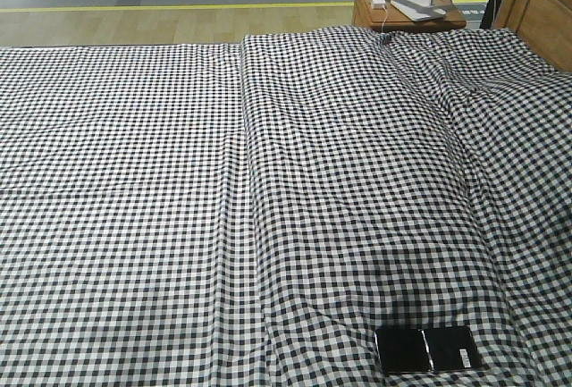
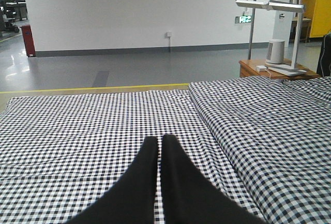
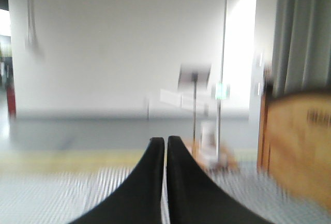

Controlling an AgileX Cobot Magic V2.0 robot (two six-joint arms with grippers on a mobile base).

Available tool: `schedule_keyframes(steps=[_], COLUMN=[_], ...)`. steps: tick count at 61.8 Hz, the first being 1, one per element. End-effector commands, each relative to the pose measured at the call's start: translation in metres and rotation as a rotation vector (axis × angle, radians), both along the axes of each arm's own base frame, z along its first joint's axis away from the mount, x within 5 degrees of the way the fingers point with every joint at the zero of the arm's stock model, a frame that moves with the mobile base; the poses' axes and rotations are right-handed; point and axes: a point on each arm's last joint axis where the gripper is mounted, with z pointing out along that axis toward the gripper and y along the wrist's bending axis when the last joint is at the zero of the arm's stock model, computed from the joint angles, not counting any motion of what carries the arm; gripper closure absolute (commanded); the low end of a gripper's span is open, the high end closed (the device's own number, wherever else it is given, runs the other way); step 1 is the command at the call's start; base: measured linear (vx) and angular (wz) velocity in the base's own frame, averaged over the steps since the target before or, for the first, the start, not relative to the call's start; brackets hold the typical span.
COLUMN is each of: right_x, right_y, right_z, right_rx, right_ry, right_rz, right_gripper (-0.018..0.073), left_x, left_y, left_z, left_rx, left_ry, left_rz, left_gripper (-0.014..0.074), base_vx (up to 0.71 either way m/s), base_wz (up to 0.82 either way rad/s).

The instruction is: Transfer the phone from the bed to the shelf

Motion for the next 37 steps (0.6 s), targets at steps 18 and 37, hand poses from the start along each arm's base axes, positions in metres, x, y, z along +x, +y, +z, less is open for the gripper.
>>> schedule_keyframes(steps=[18, 37], right_x=[0.076, 0.094], right_y=[-0.002, -0.002], right_z=[-0.044, -0.059], right_rx=[-0.004, 0.001], right_ry=[0.514, 0.629], right_rz=[0.014, 0.016], right_gripper=[0.0259, -0.0169], left_x=[-0.002, -0.002], left_y=[0.0, 0.0], left_z=[0.015, 0.015], left_rx=[-0.017, -0.017], left_ry=[-0.104, -0.104], left_rz=[-0.004, -0.004], left_gripper=[0.0595, 0.0595], base_vx=[0.0, 0.0], base_wz=[0.0, 0.0])
